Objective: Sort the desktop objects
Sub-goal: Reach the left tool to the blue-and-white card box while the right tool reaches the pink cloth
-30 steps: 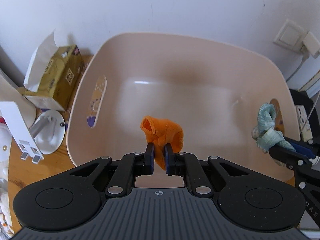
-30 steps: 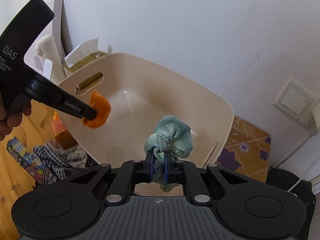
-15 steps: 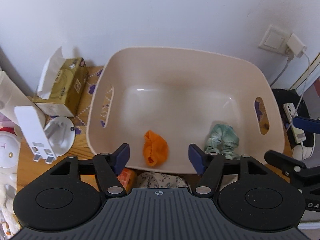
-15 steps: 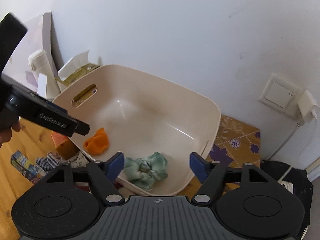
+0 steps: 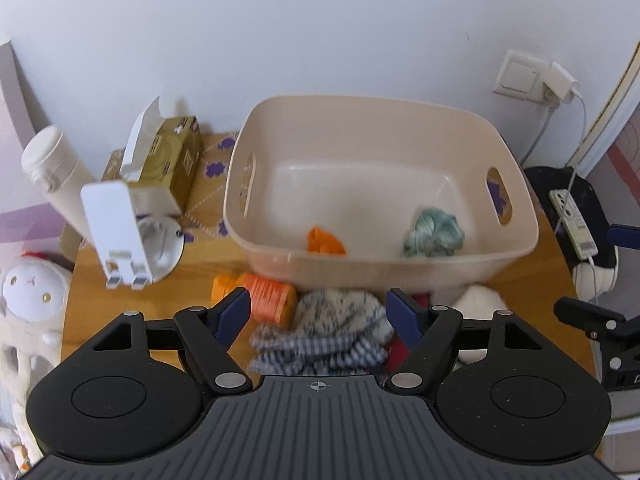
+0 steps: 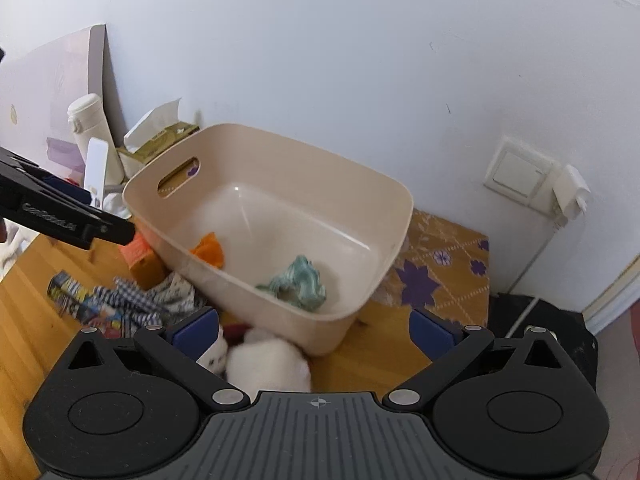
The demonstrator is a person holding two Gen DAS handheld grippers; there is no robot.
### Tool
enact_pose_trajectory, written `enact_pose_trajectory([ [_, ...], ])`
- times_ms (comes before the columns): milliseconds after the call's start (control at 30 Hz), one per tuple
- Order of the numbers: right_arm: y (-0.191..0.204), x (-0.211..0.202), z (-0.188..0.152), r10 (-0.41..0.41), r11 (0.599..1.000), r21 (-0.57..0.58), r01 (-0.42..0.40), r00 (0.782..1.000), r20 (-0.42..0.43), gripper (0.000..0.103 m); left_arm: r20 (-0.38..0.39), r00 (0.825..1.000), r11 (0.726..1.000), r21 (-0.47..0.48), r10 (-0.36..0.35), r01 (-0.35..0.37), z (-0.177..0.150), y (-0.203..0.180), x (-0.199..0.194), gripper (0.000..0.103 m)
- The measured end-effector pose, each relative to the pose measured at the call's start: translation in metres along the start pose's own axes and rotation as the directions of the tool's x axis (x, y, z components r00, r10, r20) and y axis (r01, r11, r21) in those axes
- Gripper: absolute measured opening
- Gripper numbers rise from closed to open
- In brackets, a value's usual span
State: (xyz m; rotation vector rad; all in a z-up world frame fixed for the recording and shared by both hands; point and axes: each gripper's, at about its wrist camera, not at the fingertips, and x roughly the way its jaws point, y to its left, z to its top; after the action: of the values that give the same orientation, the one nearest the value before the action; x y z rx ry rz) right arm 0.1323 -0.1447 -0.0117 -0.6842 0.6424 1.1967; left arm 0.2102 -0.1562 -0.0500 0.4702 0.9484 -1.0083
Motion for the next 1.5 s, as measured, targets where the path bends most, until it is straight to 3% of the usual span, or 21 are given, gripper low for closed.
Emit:
enact_pose_trajectory([
  [300,0.016,-0.022,-0.031,0.008,1.0,-0.016,-0.009,0.999,-0.036,0.103,-0.043,0.999,1.0,0.009,-0.028,0.028,-0.043,0.003,-0.016,0.076],
  [733,0.05,-0.033,-0.073,0.037,0.998,-0.037,-0.04,0.995,-0.091,0.103,-0.174,0.983,0.996,0.05,-0.064,0.073,-0.101,0.001,-0.017,0.076],
  [933,0.062,-0.04,-0.091,0.065,0.998,-0.02,-0.068,0.992,-0.111,0.103,-0.257,0.961,0.995,-0.006,-0.102,0.104,-0.128,0.001,-0.01,0.076],
  [1200,0.075,-0.037,-0.108,0.128,0.992,0.004,-0.128,0.98,-0.152,0.103,-0.316,0.944,0.993,0.043,-0.091,0.11,-0.161,-0.014,-0.001,0.077],
  [1500,0.09,-0.026,-0.107,0.208,0.975,-0.037,-0.218,0.962,-0.177,0.099,-0.361,0.926,0.992,0.016,-0.11,0.124,-0.168,-0.018,0.016,0.077],
])
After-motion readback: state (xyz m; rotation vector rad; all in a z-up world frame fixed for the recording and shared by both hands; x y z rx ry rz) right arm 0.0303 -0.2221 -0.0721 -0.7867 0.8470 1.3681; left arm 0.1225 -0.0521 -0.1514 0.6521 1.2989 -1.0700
